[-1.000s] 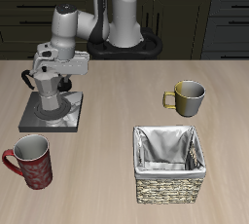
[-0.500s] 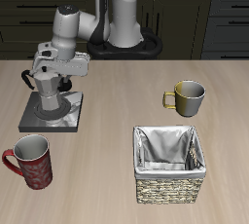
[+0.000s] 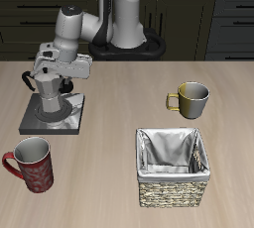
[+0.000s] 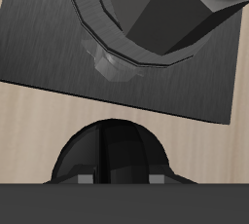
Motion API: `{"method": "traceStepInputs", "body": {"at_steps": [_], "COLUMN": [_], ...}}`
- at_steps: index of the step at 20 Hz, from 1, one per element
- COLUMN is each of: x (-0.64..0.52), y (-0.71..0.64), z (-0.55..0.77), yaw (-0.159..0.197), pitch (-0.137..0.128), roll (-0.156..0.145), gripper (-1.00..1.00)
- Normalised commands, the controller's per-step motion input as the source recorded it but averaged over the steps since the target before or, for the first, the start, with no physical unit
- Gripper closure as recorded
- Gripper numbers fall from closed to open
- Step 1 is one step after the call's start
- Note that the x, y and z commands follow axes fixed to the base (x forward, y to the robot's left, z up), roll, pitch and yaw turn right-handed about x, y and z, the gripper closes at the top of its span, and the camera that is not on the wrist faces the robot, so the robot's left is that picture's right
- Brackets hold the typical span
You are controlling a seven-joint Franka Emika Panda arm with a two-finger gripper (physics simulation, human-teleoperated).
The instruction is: Place the moka pot on the stove and turn off the stove
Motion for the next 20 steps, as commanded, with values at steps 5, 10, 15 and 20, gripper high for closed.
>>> {"method": "traceStepInputs", "body": {"at_steps": [5,10,15,20], "x": [0.01,0.06,0.05,0.03], "y": [-0.08,-0.06,0.0,-0.05], "z": [0.05,0.0,0.07,0.05], "yaw": [-0.046,-0.046,-0.05,-0.037], "pitch": [0.006,0.009,-0.014,-0.004], "roll": [-0.012,-0.002,-0.01,-0.023], "gripper": [1.0,1.0,1.0,1.0]}}
